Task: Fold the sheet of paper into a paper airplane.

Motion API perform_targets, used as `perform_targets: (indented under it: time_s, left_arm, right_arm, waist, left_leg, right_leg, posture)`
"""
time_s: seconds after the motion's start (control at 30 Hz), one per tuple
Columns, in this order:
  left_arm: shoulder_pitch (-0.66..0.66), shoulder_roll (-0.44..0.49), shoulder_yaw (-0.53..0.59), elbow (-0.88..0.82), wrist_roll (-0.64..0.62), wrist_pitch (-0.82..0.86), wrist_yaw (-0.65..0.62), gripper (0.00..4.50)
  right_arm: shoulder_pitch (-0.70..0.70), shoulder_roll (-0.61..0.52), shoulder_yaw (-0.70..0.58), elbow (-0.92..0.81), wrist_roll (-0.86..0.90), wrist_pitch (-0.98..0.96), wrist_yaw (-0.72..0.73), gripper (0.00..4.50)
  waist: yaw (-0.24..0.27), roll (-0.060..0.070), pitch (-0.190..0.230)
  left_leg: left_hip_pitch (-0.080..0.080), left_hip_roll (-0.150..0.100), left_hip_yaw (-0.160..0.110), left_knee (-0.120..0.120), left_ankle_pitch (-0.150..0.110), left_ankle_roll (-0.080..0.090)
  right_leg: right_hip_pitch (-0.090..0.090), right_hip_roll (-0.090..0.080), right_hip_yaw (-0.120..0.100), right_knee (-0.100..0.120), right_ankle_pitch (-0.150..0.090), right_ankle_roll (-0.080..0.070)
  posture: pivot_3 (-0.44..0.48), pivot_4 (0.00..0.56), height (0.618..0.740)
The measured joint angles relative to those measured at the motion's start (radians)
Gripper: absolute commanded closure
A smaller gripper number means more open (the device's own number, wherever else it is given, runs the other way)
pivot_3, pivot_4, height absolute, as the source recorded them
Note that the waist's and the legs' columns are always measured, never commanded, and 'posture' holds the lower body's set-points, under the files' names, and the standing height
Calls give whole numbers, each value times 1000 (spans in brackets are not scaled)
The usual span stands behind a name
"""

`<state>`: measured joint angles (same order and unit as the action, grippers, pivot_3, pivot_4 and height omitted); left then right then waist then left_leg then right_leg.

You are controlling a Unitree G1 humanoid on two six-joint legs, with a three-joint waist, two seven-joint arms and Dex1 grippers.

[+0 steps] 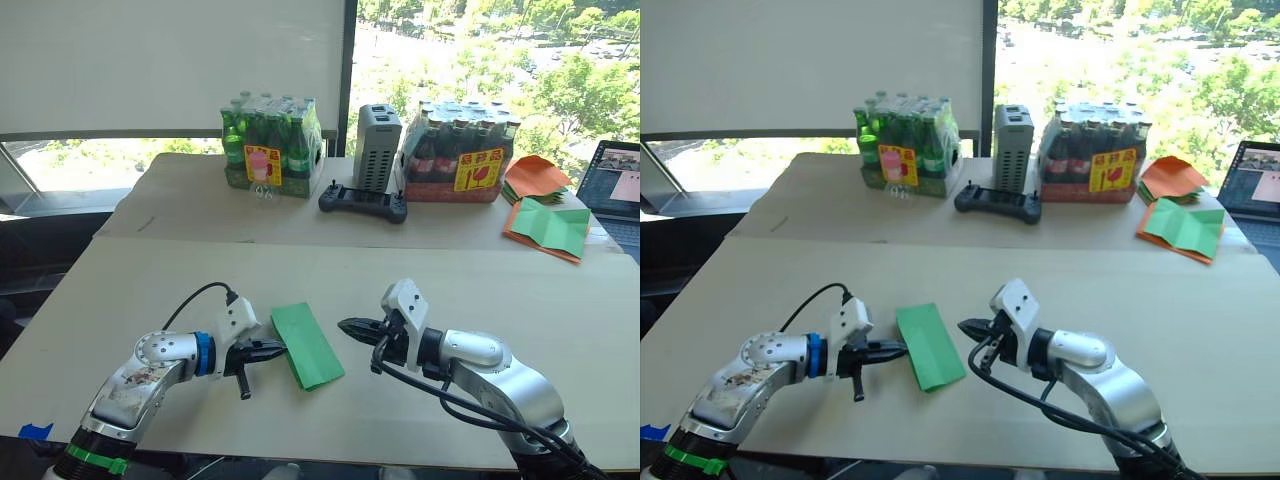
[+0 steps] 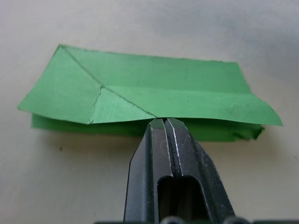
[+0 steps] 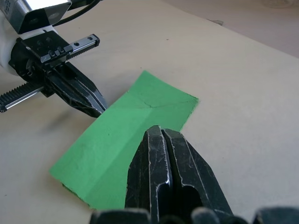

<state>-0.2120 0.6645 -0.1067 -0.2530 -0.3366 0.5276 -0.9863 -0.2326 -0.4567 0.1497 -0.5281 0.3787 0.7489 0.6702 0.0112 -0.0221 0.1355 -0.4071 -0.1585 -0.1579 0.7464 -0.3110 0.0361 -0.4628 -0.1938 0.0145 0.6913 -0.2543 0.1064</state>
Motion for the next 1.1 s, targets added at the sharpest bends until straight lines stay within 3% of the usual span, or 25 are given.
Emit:
perform_targets:
  time_s: [0.2,0.4,0.5,0.77,1.1]
  left_arm:
    - [-110,-47,-47,51,8,-21,-7,4500]
    - [-286,-170,-141,188,47,-84,-24,4500]
    - [-300,-195,-182,248,71,-114,-37,4500]
    - [-265,-145,-185,208,84,-112,-54,4500]
    - [-45,-13,-101,109,59,-86,-52,4500]
  right_arm:
    - [-8,31,-24,0,29,4,-30,4487]
    - [-110,85,-63,1,99,8,-48,4487]
    - [-139,82,-30,43,77,5,-54,4487]
    - [-174,15,126,258,-130,-74,-74,4487]
    - [-146,-9,157,324,-210,-111,-62,4487]
  waist:
    - [0,0,0]
    - [1,-1,0]
    - [-12,-1,0]
    - [-23,-1,0]
    - [-24,0,0]
  left_leg:
    - [0,0,0,1,0,0]
    - [0,-1,0,2,0,0]
    - [0,0,0,1,0,0]
    - [-1,0,0,2,0,0]
    - [-1,0,0,2,1,-1]
  right_leg:
    - [0,0,0,0,0,0]
    - [2,0,-1,-1,0,0]
    - [1,0,0,-1,0,0]
    - [0,0,0,0,0,0]
    - [-2,0,1,2,0,0]
  posture:
    - [0,150,675]
    - [0,150,675]
    - [0,150,675]
    - [0,150,675]
    - [0,150,675]
